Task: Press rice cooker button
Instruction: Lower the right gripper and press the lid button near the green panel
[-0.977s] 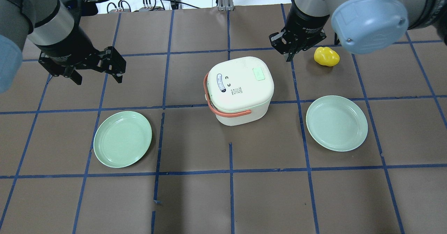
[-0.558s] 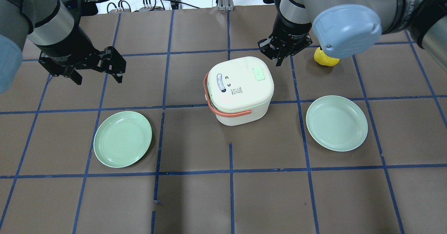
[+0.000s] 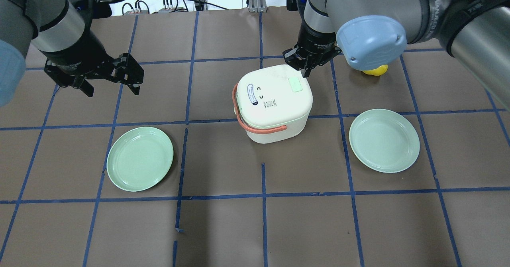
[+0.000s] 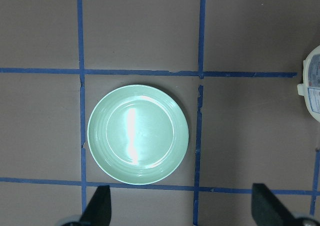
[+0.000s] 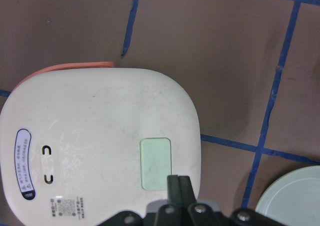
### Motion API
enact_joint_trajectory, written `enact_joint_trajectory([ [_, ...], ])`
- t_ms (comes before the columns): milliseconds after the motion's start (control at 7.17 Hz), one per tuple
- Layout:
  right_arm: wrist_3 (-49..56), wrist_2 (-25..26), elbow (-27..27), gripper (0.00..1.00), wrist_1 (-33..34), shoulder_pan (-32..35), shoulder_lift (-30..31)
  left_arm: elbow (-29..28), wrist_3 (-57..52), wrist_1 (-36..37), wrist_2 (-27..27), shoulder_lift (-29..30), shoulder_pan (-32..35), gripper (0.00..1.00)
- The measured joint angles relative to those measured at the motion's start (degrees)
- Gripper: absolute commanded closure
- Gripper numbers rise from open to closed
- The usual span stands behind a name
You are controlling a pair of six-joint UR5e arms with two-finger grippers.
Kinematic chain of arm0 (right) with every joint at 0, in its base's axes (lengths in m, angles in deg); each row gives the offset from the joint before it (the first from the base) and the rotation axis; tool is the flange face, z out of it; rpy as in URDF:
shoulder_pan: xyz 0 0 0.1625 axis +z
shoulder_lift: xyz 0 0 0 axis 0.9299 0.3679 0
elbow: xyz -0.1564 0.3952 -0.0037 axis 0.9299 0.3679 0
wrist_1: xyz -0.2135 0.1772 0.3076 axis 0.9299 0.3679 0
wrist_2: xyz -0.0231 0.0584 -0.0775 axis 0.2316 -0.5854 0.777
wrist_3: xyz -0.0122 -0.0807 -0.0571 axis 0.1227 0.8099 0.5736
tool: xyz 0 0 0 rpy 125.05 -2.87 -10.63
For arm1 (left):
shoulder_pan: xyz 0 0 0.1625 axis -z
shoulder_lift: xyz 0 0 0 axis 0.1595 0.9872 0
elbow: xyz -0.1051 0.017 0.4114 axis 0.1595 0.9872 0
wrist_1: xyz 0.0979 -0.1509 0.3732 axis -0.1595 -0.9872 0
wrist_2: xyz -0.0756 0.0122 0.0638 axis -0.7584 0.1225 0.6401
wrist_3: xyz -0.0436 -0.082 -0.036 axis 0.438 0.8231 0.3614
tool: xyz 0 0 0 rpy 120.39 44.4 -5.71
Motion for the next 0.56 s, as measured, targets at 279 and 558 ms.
enact_joint_trajectory([
  [279, 0.00, 0.34, 0.10, 0.92, 1.60, 0.12, -1.39, 0.00, 0.00, 0.02, 0.00, 0.00, 0.00, 0.00],
  [558, 0.00, 0.70, 1.23, 0.92, 2.51, 0.38, -2.63, 0.00, 0.00, 0.02, 0.00, 0.00, 0.00, 0.00],
])
